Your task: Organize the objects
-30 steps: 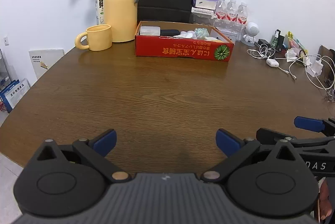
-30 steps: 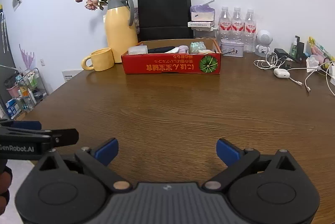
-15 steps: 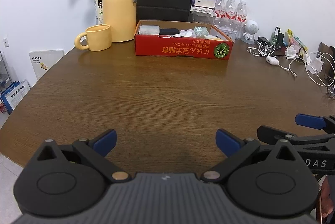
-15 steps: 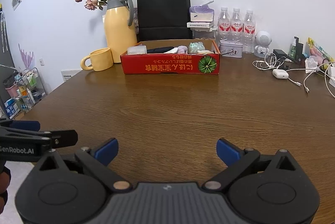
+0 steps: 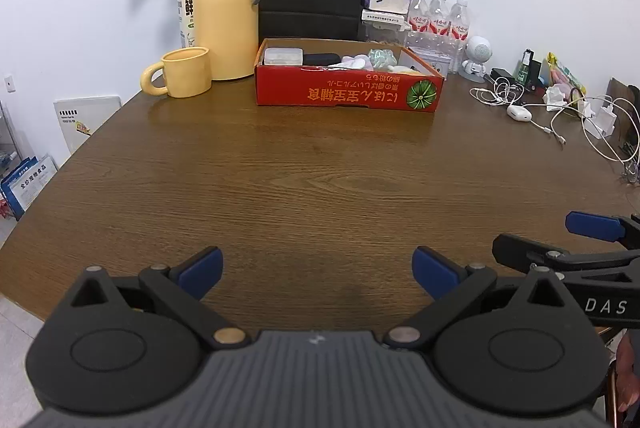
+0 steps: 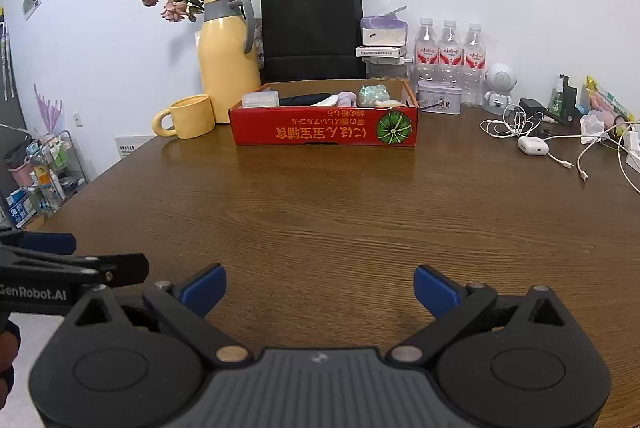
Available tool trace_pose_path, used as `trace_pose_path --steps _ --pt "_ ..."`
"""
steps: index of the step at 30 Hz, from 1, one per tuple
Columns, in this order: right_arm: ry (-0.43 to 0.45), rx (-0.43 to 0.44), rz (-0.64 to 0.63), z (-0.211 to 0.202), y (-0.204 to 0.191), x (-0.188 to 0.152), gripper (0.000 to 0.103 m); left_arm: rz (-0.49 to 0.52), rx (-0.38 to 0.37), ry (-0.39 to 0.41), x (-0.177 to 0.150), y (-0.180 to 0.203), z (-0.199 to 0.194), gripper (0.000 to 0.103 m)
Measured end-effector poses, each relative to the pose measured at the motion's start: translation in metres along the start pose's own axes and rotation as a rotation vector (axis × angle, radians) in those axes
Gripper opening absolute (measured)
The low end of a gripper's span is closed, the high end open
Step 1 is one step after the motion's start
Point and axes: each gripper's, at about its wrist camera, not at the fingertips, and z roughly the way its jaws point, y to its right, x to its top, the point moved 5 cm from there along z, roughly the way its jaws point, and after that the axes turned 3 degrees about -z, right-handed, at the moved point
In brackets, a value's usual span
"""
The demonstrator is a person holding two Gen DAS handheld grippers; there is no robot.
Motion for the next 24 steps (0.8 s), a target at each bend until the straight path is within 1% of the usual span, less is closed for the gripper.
trace_pose_path --steps 4,9,15,24 --pt "-0.005 -0.002 -0.003 0.000 0.001 -0.001 0.100 0.000 0.001 0.004 0.000 -0.001 0.000 0.103" --pt "0.001 -0.032 -0.010 -0.001 0.006 0.001 0.100 0.018 0.010 0.014 0.001 -0.004 0.000 0.103" --pt "0.008 -0.049 -0.005 -0.003 0.013 0.003 0.100 0.011 0.012 0.011 0.004 -0.011 0.001 0.103" --pt "0.011 -0.042 -0.002 -0.003 0.015 0.005 0.101 0.013 0.010 0.010 0.005 -0.015 0.001 0.103"
